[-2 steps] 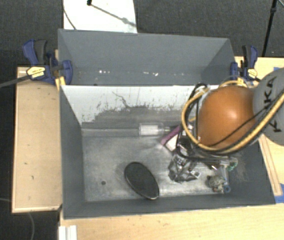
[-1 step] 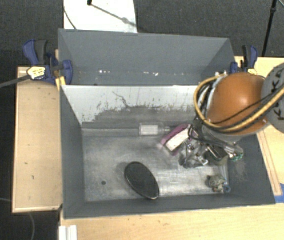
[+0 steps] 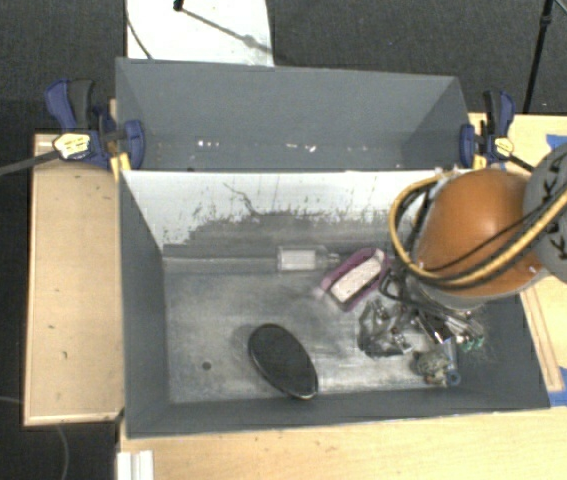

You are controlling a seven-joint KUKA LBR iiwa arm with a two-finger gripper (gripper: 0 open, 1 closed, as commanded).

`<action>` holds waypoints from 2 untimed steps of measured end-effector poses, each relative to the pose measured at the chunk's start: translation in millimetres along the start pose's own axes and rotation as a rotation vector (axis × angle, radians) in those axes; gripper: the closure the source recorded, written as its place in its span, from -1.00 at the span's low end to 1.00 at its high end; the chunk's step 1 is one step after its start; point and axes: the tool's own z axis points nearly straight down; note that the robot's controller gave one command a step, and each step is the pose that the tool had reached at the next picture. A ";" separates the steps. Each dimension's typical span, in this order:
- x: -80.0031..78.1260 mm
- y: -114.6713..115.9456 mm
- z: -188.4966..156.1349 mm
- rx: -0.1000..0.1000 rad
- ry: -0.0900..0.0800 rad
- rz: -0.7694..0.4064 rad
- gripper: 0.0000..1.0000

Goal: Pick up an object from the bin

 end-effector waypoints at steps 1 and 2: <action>1.4 10.4 -13.3 0.002 -0.005 -0.004 1.00; 0.6 1.6 -18.6 0.003 -0.008 -0.047 1.00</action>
Offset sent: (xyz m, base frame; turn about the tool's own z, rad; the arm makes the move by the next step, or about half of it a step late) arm -0.0061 0.0082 0.0124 0.0008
